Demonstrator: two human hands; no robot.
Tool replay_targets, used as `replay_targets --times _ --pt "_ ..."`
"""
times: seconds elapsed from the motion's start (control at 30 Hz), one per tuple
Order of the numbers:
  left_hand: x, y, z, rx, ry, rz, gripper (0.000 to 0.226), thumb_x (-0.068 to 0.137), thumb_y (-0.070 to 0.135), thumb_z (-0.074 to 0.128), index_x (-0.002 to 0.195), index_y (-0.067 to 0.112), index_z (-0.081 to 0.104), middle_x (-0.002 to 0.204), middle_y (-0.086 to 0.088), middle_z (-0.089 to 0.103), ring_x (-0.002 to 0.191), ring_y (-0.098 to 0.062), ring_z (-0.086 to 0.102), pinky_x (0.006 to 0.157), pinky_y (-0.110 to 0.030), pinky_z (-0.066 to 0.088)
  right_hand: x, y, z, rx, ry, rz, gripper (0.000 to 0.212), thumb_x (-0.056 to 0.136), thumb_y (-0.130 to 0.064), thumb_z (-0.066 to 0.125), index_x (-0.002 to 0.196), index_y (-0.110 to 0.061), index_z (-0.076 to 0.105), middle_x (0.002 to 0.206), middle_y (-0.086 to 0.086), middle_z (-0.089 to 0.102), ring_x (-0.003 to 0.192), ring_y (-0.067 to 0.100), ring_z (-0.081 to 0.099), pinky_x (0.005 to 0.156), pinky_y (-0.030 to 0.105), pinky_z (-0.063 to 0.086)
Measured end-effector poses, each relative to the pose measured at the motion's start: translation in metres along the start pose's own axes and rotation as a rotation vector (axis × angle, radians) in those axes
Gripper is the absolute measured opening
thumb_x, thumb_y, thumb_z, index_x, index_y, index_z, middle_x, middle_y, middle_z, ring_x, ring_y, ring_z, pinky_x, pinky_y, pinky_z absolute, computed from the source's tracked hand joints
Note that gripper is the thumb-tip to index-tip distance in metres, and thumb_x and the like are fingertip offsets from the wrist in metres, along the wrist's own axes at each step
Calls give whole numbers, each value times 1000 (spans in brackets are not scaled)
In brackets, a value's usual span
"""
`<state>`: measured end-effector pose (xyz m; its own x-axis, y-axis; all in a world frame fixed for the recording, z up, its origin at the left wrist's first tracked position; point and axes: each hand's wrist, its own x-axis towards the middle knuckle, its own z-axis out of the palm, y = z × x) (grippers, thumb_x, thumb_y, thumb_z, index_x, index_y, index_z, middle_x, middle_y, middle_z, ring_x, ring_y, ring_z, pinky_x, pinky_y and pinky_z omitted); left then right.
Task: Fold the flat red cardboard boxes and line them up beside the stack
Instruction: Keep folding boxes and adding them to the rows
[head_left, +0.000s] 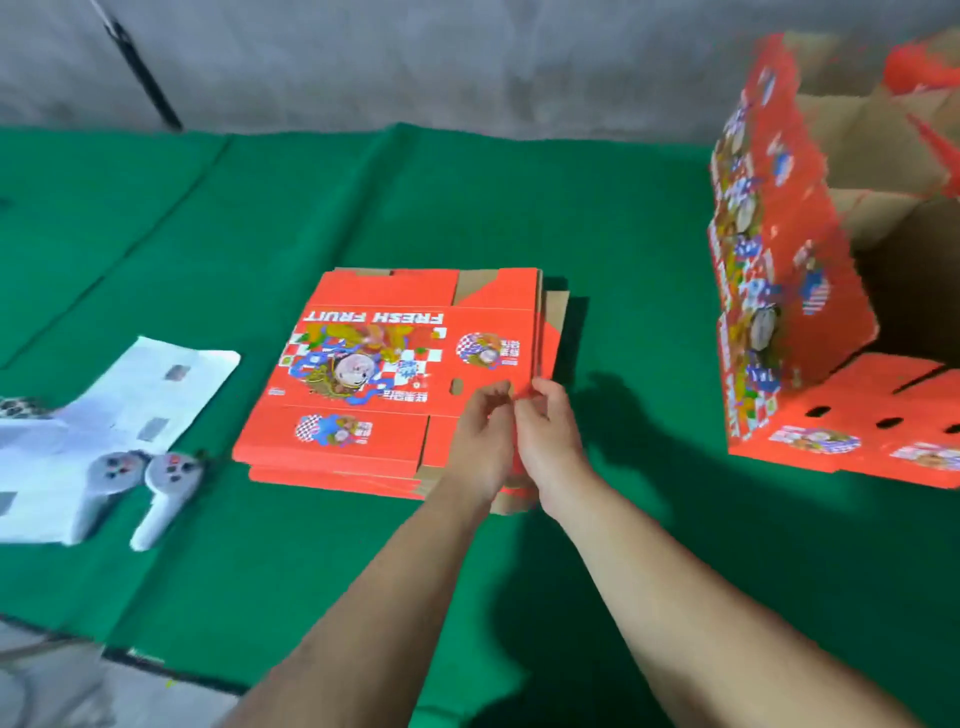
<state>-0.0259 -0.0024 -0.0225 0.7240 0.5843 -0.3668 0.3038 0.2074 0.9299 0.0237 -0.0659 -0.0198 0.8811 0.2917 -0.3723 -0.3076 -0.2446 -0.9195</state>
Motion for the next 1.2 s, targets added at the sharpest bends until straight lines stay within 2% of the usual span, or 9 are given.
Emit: replay_targets --times 0.13,0.27,0.4,0.5,0.63,0.8,0.97,1.07,1.2 --pt "44 -33 -69 851 40 -3 49 104 45 47 152 37 46 157 1 48 145 -33 42 124 -52 23 10 18 36 -207 18 161 52 92 -29 62 143 -29 48 129 4 64 110 28 64 96 37 53" --pt "41 -65 -82 1277 -144 197 73 97 56 42 163 39 17 168 -6 16 156 -50 -2 128 -59 -1 20 23 44 -281 161 189 60 87 -33 65 144 -31 47 133 6 59 115 33 62 101 44 52" --pt "11 -85 -75 1332 -268 306 82 92 64 32 166 35 11 172 -7 6 156 -54 -9 128 -56 -5 23 36 22 -204 238 313 65 88 -46 69 145 -22 48 137 14 55 117 35 61 100 49 53" --pt "-7 -90 -76 1195 -441 446 75 90 56 30 162 37 30 172 2 22 159 -46 5 130 -51 1 21 56 -14 -47 302 347 40 93 -43 71 117 -11 66 106 14 71 97 32 69 94 51 56" --pt "-2 -71 -92 693 -404 483 50 98 40 51 148 40 54 153 26 50 146 -2 41 125 -37 29 -1 75 -68 85 310 267 14 99 -24 67 111 -17 70 122 10 71 115 30 64 105 43 45" --pt "58 -27 -142 494 193 259 69 85 41 68 141 3 55 128 -26 64 121 -47 58 103 -60 46 -22 66 -119 272 248 129 29 96 -17 62 124 -13 69 125 11 73 119 32 66 113 55 43" --pt "71 2 -158 79 -95 241 24 92 40 78 113 32 70 103 -9 78 101 -38 73 83 -46 60 -27 54 -151 378 232 122 31 101 -14 53 129 -15 67 124 7 73 101 20 72 93 37 55" --pt "62 15 -156 -145 -321 245 44 89 36 83 128 23 68 121 -10 76 111 -23 74 90 -34 61 -28 38 -163 399 255 70 41 103 -40 50 135 -20 67 133 3 69 121 22 66 113 46 41" --pt "35 25 -138 -208 -518 216 62 77 42 92 131 24 68 132 -13 72 112 -20 74 84 -25 61 -38 21 -171 488 236 -35 57 102 -61 41 131 -22 69 131 8 70 119 27 68 104 49 52"
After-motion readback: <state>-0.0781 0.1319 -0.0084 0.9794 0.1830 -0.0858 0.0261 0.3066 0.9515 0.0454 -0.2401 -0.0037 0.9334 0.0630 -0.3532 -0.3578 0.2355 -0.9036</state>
